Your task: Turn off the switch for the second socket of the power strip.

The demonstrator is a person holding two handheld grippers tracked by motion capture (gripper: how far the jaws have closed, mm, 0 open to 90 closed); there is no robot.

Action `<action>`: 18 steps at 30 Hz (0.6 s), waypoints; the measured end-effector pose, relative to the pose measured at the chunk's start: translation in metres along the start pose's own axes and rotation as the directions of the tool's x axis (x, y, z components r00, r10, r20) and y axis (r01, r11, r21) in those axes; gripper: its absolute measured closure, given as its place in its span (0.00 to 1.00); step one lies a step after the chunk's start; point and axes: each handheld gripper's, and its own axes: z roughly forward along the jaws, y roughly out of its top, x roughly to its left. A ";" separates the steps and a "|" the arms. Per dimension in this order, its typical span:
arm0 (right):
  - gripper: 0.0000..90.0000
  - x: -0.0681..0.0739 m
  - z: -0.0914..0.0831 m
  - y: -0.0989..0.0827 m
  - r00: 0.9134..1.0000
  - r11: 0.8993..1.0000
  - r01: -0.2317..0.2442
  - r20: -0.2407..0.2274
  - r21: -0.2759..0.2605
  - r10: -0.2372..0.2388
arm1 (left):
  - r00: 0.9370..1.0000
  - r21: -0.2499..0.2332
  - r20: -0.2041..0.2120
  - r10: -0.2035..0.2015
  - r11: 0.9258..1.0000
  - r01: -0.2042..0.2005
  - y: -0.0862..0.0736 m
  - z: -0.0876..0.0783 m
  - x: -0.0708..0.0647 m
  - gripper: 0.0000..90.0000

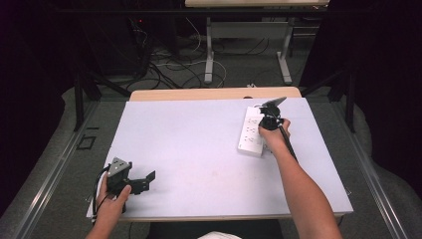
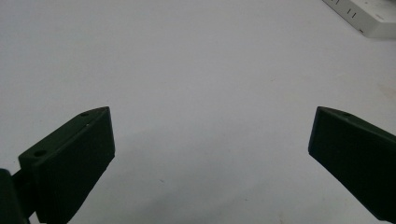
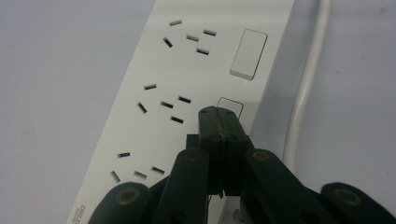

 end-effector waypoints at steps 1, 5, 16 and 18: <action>1.00 -0.001 0.000 0.000 1.000 1.000 0.006 0.002 0.000 -0.006 | 1.000 0.000 0.000 0.000 1.000 0.000 0.000 0.000 0.000 0.01; 1.00 -0.002 0.001 -0.002 1.000 1.000 0.000 -0.024 -0.026 0.000 | 1.000 -0.001 0.000 0.002 1.000 -0.002 0.000 0.000 0.000 0.01; 1.00 0.000 0.002 -0.003 1.000 1.000 0.013 0.009 -0.005 -0.013 | 1.000 -0.002 0.000 0.001 1.000 -0.001 0.000 0.000 0.000 0.01; 1.00 0.000 0.002 -0.003 1.000 1.000 0.015 0.008 -0.005 -0.015 | 1.000 -0.001 0.001 0.001 1.000 -0.001 0.000 0.000 0.000 0.01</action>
